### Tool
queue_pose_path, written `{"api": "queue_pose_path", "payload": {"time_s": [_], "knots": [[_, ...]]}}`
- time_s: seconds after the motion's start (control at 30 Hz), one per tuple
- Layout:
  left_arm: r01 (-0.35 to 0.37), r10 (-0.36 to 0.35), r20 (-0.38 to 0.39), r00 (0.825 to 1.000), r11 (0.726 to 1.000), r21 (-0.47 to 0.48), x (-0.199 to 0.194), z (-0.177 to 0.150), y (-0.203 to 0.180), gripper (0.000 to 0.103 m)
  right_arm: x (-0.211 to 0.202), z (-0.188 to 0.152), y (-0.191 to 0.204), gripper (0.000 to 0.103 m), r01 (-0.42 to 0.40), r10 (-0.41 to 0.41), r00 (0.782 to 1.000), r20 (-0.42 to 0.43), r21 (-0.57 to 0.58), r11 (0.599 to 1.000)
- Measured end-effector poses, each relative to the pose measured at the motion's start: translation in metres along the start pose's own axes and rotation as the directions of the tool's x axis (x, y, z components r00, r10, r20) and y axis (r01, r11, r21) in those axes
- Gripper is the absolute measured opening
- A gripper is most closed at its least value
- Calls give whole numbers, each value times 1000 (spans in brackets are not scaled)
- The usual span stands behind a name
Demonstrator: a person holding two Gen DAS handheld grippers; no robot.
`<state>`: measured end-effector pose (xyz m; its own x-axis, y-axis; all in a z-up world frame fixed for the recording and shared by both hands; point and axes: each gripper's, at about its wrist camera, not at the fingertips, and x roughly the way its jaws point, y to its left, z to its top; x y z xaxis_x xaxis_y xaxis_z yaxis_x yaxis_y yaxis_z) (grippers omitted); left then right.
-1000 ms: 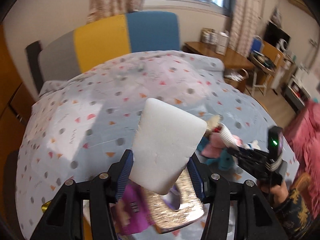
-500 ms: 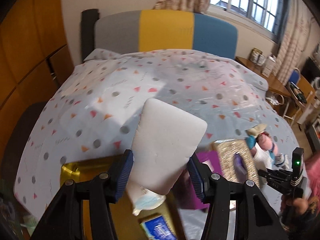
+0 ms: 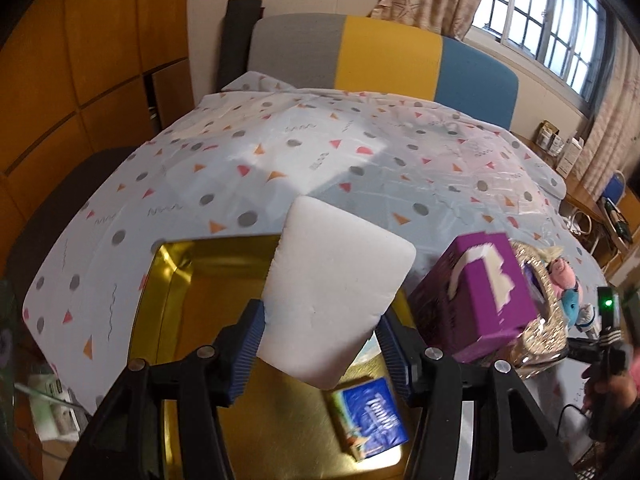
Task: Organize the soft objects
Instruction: 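Place the sponge in the gold tray and open the left gripper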
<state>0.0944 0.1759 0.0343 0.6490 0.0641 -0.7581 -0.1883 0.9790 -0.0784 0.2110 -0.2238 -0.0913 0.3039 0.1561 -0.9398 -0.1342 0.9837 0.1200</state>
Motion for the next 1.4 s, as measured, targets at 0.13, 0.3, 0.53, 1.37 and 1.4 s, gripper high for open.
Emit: {"api": "queue_pose_path", "payload": {"time_s": [0.13, 0.3, 0.53, 1.37, 1.4], "knots": [[-10, 10, -14, 1000, 1000, -6, 8, -11, 9, 59, 3, 1, -12, 20, -16, 16, 1000, 11, 24, 1000], [-10, 7, -56, 998, 999, -42, 27, -18, 23, 59, 4, -7, -5, 21, 32, -31, 999, 34, -12, 999], [-18, -4, -161, 987, 991, -134, 72, -11, 55, 59, 6, -19, 8, 24, 61, -59, 997, 53, -27, 998], [-43, 34, -65, 997, 990, -133, 67, -30, 59, 81, 8, -22, 27, 24, 95, -91, 994, 67, -54, 994], [-40, 33, -55, 998, 991, -131, 64, -33, 59, 81, 8, -21, 27, 24, 97, -93, 993, 68, -55, 994]]}}
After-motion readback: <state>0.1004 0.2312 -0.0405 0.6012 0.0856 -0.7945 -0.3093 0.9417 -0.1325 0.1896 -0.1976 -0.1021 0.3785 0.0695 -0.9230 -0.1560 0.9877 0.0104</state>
